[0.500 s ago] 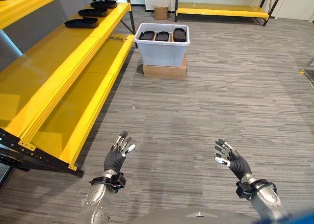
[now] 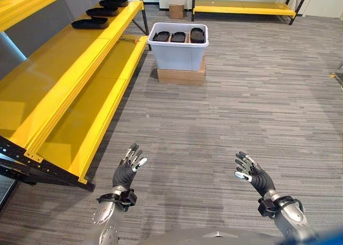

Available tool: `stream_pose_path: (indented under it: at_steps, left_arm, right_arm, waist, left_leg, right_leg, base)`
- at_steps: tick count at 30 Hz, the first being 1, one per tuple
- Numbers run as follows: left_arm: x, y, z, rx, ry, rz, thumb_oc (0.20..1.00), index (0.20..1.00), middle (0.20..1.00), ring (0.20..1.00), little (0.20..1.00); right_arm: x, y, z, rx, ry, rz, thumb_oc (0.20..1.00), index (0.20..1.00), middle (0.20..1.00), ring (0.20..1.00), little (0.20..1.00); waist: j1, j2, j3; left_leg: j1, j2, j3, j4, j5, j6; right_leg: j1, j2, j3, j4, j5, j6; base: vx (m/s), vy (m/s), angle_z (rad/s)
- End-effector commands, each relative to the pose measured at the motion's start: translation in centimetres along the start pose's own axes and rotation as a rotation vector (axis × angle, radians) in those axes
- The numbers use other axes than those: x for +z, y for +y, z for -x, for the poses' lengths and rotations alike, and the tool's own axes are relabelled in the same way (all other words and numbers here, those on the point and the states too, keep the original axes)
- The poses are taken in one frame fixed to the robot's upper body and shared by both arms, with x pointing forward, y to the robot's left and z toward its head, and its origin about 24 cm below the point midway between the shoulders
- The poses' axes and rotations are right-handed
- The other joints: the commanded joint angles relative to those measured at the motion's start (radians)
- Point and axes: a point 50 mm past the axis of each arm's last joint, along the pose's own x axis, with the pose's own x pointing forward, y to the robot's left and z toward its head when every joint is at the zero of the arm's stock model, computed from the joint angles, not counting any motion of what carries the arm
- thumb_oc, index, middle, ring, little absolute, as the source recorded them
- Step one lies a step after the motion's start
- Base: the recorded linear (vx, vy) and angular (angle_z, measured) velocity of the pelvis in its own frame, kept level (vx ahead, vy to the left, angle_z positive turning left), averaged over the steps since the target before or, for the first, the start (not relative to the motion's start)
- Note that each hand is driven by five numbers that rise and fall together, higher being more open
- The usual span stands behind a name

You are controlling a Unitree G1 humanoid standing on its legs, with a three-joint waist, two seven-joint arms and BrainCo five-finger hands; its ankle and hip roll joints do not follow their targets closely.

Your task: Move parts from the plastic box to the shelf.

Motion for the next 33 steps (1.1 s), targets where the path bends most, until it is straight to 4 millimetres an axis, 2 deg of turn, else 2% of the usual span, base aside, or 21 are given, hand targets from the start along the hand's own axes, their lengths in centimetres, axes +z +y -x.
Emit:
stream_pose_path:
  at_steps: [1,19,24,33]
  left_arm:
    - [2.2,1.0,-0.1,-0.001,-0.093,-0.096,1.000,1.000,1.000,1.000,1.000]
    - [2.6,0.4,-0.8,-0.042,-0.099,-0.110,1.000,1.000,1.000,1.000,1.000]
    - [3.0,0.1,-1.3,-0.051,-0.118,-0.101,1.000,1.000,1.000,1.000,1.000]
    - [3.1,-0.4,-1.9,-0.068,-0.119,-0.065,1.000,1.000,1.000,1.000,1.000]
  right_arm:
    - [1.2,0.1,-0.6,0.006,-0.075,-0.025,1.000,1.000,1.000,1.000,1.000]
    - [1.8,0.2,-1.3,0.012,-0.097,-0.020,1.000,1.000,1.000,1.000,1.000]
    - [2.3,0.1,-1.7,0.010,-0.115,-0.017,1.000,1.000,1.000,1.000,1.000]
    - [3.7,-0.5,-2.1,0.007,-0.157,0.024,1.000,1.000,1.000,1.000,1.000]
  waist:
    - [-0.003,-0.044,-0.083]
    - [-0.006,-0.035,-0.087]
    - [-0.009,-0.025,-0.084]
    - [-0.007,-0.016,-0.057]
  left_leg:
    - [-0.064,0.083,-0.021,0.032,0.038,-0.053]
    - [-0.068,0.086,-0.041,0.024,0.050,-0.053]
    - [-0.081,0.095,-0.055,0.037,0.053,-0.057]
    - [-0.143,0.139,-0.084,0.144,0.049,-0.083]
  right_leg:
    - [-0.042,-0.113,0.046,0.074,0.034,0.078]
    - [-0.052,-0.104,0.054,0.098,0.019,0.067]
    - [-0.060,-0.092,0.054,0.127,-0.002,0.056]
    - [-0.072,-0.044,0.050,0.161,-0.033,0.016]
  base:
    - [0.00,0.000,0.00]
    - [0.00,0.000,0.00]
    - [-0.01,-0.032,0.05]
    - [0.00,-0.096,0.07]
